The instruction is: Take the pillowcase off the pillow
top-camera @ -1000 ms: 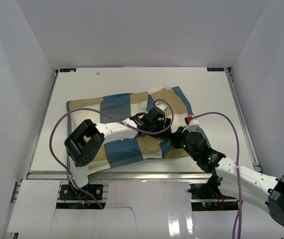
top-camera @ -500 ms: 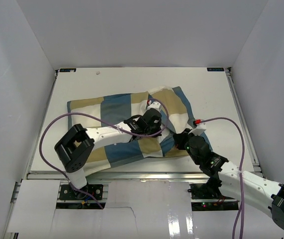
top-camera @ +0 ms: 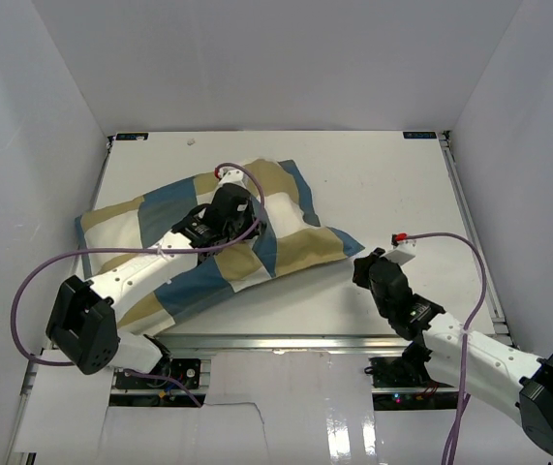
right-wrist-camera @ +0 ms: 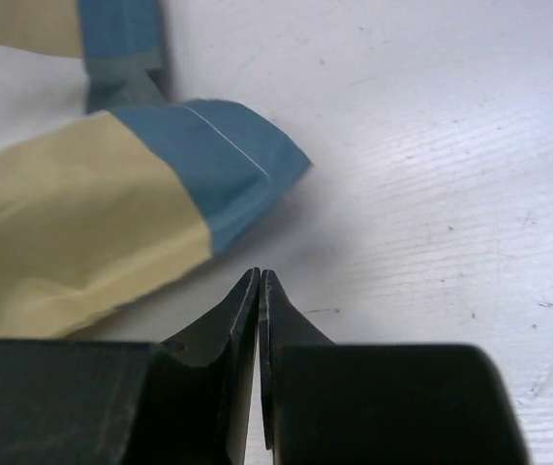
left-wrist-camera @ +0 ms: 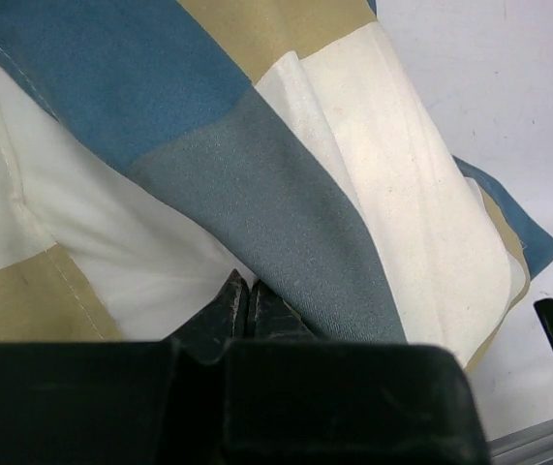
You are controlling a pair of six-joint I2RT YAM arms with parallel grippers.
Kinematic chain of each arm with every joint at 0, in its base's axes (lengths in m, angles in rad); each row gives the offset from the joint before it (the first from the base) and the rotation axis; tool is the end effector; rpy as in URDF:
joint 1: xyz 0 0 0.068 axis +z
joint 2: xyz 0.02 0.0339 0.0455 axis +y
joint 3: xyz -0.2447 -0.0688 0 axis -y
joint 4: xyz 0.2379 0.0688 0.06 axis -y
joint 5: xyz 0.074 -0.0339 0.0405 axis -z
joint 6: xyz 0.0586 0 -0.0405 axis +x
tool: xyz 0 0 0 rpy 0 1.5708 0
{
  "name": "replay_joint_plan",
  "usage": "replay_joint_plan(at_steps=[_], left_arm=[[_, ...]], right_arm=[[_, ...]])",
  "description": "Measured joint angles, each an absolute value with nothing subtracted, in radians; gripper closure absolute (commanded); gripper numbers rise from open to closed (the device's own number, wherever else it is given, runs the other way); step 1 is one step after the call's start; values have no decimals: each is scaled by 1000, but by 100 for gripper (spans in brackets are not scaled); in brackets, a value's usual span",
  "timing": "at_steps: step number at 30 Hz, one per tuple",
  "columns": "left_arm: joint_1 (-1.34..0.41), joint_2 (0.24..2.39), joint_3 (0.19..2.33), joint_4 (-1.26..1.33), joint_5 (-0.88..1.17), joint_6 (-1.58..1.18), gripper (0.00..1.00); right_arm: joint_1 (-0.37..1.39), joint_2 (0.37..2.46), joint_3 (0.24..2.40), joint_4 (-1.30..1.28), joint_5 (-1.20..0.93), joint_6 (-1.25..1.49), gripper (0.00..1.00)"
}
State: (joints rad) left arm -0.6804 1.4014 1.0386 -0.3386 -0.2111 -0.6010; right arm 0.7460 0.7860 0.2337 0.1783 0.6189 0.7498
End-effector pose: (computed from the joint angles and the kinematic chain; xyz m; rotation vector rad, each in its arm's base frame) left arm 0.2586 -0.1935 0.2416 -0.0217 2.2920 -0.4410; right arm 0.1658 0.1070 0.1684 0.4071 1.8507 0.4245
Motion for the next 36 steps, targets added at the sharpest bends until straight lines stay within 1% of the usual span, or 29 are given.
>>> replay_joint_plan(at_steps=[4,6,7,9,12,13,14,16,19,22,27,30,32,36], left_arm=[[-671,1369,1040,-353,-212,-584,100],[-672,1370,1040,-352,-177,-580,100],[-672,1371,1038,-348,-159,-579,100],[-674,1371,1024,-324,-117,-577,100],[-677,1373,991,-287,-63,-582,100],[-678,1378,986,-280,-45,-585,100],[-678,1387,980,-268,-27,-587,100],[-678,1417,974,-239,13,-595,100],[-679,1452,967,-200,39,-603,100],[-683,1471,953,-172,52,-611,100],[-685,1480,941,-147,61,-621,100],[-685,1481,941,-139,61,-624,100],[-685,1481,941,-135,60,-625,100],[-685,1481,941,-134,58,-625,100]], right_arm=[[734,811,229,160,612,754,92],[732,813,221,198,543,712,92],[733,812,220,217,506,688,85],[734,808,223,255,420,645,77],[748,800,267,273,307,576,55],[756,801,292,279,274,554,42],[765,804,319,282,251,538,36],[796,823,407,295,206,481,36],[836,855,493,292,207,448,35],[864,904,566,284,212,424,32],[888,1043,655,274,225,392,27],[908,1139,700,245,252,377,27],[920,1203,730,223,276,373,28],[931,1308,774,179,337,372,39]])
